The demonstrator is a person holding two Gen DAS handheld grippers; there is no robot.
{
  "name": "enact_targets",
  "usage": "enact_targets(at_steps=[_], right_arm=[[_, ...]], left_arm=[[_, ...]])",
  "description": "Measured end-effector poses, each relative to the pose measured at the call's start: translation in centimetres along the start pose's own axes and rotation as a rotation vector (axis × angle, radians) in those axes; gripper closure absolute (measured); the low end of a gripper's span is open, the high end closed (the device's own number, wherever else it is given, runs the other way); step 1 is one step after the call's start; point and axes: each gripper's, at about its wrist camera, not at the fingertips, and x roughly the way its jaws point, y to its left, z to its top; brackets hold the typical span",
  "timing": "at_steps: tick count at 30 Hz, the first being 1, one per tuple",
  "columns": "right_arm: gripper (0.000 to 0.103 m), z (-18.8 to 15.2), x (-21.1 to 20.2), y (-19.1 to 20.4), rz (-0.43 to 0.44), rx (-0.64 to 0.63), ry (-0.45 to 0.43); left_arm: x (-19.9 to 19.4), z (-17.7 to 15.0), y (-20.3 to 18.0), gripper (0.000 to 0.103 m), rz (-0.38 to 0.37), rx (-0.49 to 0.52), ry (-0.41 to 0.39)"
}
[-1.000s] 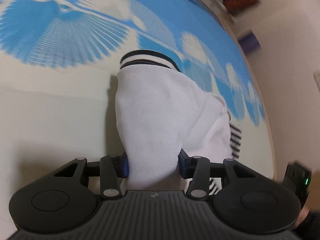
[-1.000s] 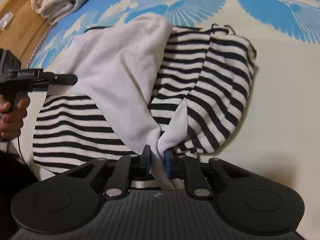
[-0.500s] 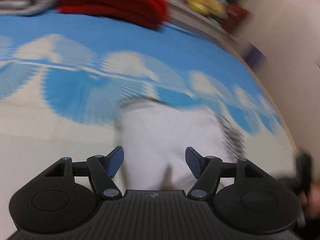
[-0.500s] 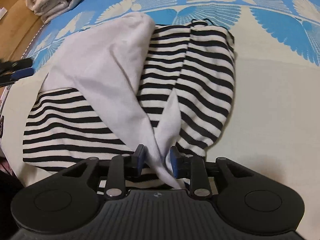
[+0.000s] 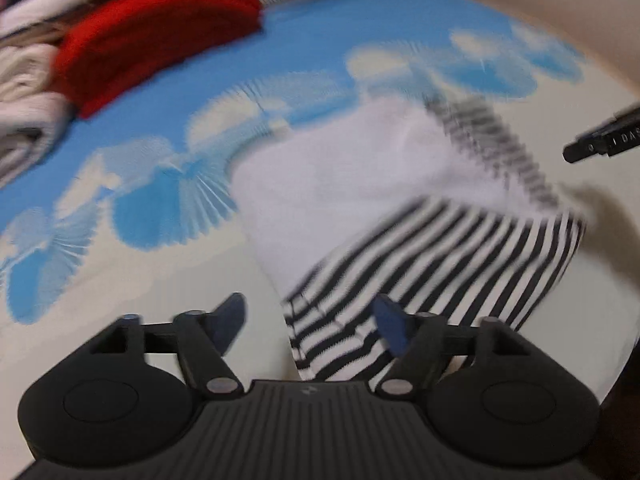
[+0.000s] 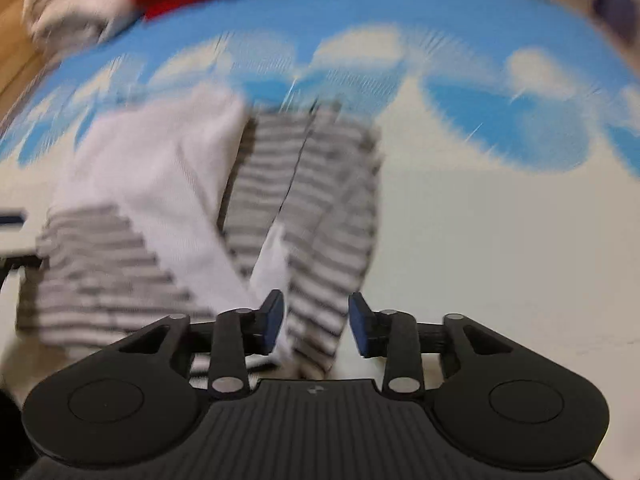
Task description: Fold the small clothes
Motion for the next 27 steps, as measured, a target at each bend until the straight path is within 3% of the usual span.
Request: enact_targets(at_steps=[4,5,7,12,15,17,20,27], right_arm=[[0.033,-0.1,-6.4,0.5,-0.035,0.087,-0.213],[0.030,-0.4,-7.7,0.9,-0.032,0.078,-0.255],[0.013,-2.0,-10.4,2.4,-0.040,0.041,-0.344],[0.012,-6.8,-13.0,5.3,-0.106,-0.021,-0.496],[0.012,-8.0,-12.1,6.1,-0.074,0.074,-0.430],[0.012,-8.3,-11.0,6.8,-0.066,0.081,-0.387],[0.012,-8.6,-10.3,8.9,-0.161,-0.021,-0.367],[0.012,-8.2,-9.2,9.2,-0.117,0.008,-0.295]], left_arm=[[-6.0,-0.8,-1.1,0.016,0.104,-0.107,-0.162],[-7.1,-1.2,-1.7,0.016,0.111,-0.126,-0.185],[-9.1,-1.8,-2.7,0.015,0.121,-0.185,-0.205],[-10.9,-4.5,-5.4,0.000,0.097,-0.347,-0.156],[-9.3,-6.4,-7.0,0.000,0.148,-0.325,-0.093],[-8.2,-6.3,-6.6,0.000,0.156,-0.393,-0.017],[-8.2,-6.1,-5.5,0.000,0.158,-0.466,-0.040],[-7.2,-5.9,-5.1,0.000,0.149,-0.509,-0.019]])
